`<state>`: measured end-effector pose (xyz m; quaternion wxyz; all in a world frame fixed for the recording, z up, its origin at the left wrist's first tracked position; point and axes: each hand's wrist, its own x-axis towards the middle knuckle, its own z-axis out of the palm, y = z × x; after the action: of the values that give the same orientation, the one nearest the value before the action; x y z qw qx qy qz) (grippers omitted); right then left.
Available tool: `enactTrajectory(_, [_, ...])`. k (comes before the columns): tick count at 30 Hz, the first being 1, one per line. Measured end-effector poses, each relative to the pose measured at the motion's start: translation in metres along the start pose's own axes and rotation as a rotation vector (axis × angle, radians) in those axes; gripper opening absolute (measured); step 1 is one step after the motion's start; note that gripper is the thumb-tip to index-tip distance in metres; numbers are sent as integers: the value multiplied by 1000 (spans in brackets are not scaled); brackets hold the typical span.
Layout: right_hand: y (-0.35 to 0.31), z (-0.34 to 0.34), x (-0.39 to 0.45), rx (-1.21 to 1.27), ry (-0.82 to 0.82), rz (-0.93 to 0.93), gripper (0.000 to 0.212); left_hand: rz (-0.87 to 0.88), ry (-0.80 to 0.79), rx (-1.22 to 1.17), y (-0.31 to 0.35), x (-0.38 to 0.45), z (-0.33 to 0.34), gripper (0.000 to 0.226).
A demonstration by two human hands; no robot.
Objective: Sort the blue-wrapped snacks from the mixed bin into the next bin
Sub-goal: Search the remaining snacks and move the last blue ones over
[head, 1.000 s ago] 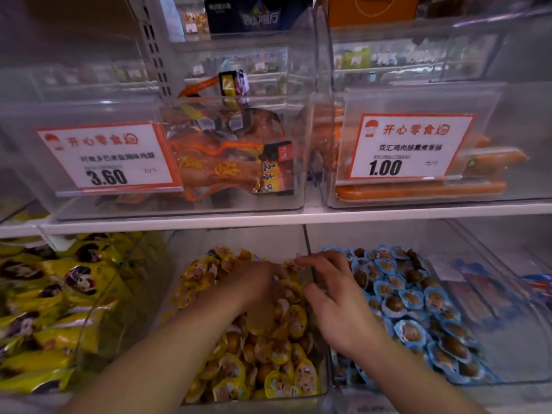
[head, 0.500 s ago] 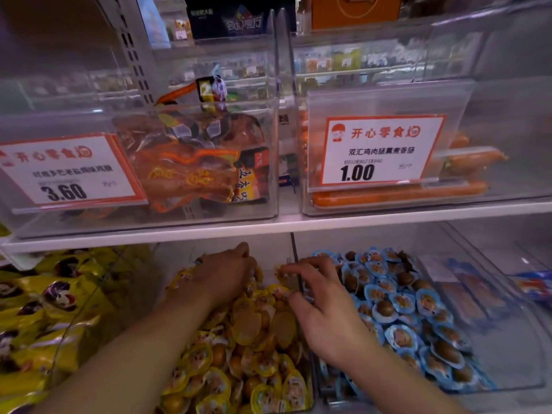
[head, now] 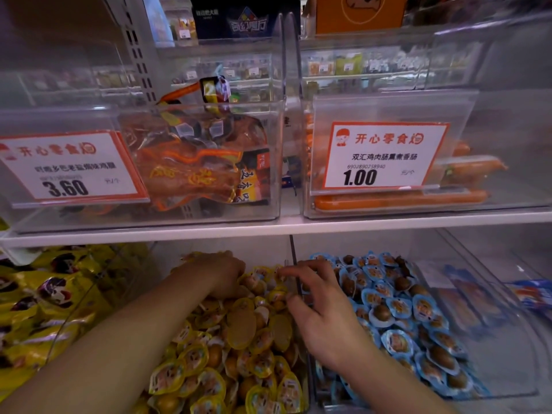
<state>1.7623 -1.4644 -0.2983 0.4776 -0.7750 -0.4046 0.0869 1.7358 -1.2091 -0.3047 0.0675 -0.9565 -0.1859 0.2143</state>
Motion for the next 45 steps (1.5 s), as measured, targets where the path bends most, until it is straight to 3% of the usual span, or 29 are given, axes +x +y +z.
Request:
enactTrajectory(4, [0, 2, 1, 5, 10, 10, 35, 128, -25, -362, 0, -2, 12, 20])
enactTrajectory(6, [-2, 2, 1, 6, 15, 13, 39, 146, -24, -426, -1, -1, 15, 13])
enactTrajectory(8, [-3, 2, 1, 11, 21, 15, 43, 122, -34, -505, 1, 0, 12, 19])
enactTrajectory(11, [-3, 3, 2, 24, 25, 21, 44, 89, -94, -631, 13, 0, -1, 52])
enactTrajectory(14, [-2, 4, 3, 31, 24, 34, 46, 115, -120, -390, 34, 5, -17, 67])
enactTrajectory(17, [-2, 4, 3, 31, 17, 22, 44, 187, -117, -268, 54, 8, -33, 60])
enactTrajectory(21, [0, 2, 3, 29, -2, 32, 44, 274, -234, -282, 54, 7, -45, 52])
enactTrajectory(26, [2, 1, 3, 40, -2, 16, 41, 249, -342, -295, 50, 1, -41, 70])
enactTrajectory(29, [3, 2, 3, 55, -1, 19, 39, 247, -377, -265, 55, 2, -34, 54])
enactTrajectory(32, [1, 2, 3, 50, 4, 8, 38, 225, -273, -27, 64, 6, -26, 43])
enactTrajectory(35, [0, 2, 3, 48, 9, 3, 39, 196, -93, -1, 61, 13, -15, 55])
enactTrajectory(39, [0, 2, 2, 38, 12, 17, 43, 125, 218, -330, 24, 14, 0, 29])
enactTrajectory(45, [-5, 1, 2, 15, 8, 21, 43, 137, 338, -1029, -21, -18, 5, 13])
